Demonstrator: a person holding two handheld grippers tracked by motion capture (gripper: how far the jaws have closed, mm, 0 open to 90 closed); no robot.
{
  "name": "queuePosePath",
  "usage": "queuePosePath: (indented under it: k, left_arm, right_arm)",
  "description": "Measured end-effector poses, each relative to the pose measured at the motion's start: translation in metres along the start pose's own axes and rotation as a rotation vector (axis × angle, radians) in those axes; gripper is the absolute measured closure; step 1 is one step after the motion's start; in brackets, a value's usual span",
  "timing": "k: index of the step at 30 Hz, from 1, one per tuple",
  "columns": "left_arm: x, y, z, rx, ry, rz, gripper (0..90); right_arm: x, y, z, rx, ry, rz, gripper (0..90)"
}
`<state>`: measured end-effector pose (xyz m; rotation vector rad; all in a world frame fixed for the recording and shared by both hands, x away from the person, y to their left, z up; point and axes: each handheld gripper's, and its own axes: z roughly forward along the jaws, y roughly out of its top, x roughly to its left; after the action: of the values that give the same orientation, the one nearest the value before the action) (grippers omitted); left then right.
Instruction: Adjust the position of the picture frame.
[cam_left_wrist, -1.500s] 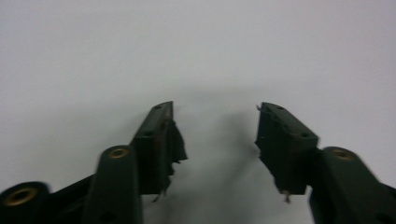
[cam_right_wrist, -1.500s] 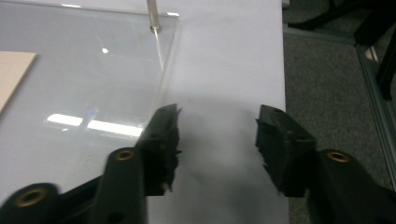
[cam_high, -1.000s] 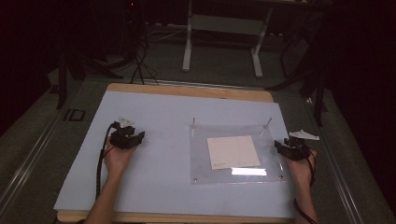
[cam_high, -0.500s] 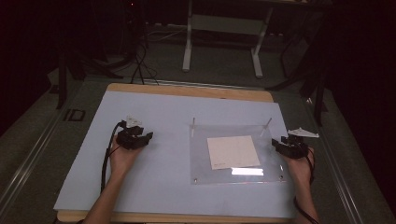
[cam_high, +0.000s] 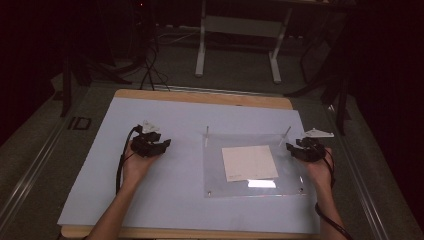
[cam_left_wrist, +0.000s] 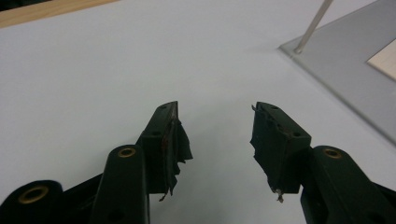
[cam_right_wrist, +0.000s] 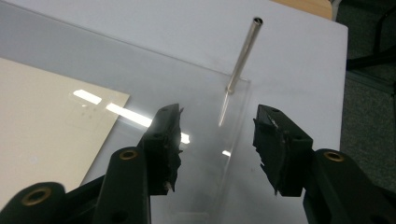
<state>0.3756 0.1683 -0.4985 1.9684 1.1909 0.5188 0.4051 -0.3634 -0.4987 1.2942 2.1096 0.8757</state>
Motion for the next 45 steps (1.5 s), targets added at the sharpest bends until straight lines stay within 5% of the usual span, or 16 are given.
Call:
queuePosePath:
  k: [14, 28, 45]
  left_arm:
    - [-0.024, 0.014, 0.026, 0.028, -0.064, 0.071, 56.8]
    - [-0.034, 0.022, 0.042, 0.031, -0.101, 0.072, 57.8]
    - [-0.048, 0.031, 0.072, 0.010, -0.140, 0.070, 60.3]
  right_arm:
    - [-0.005, 0.008, 0.020, -0.001, 0.009, -0.018, 60.4]
    - [-0.014, 0.016, 0.029, -0.039, 0.000, 0.017, 68.4]
    - [-0.019, 0.024, 0.063, -0.036, -0.003, 0.078, 80.4]
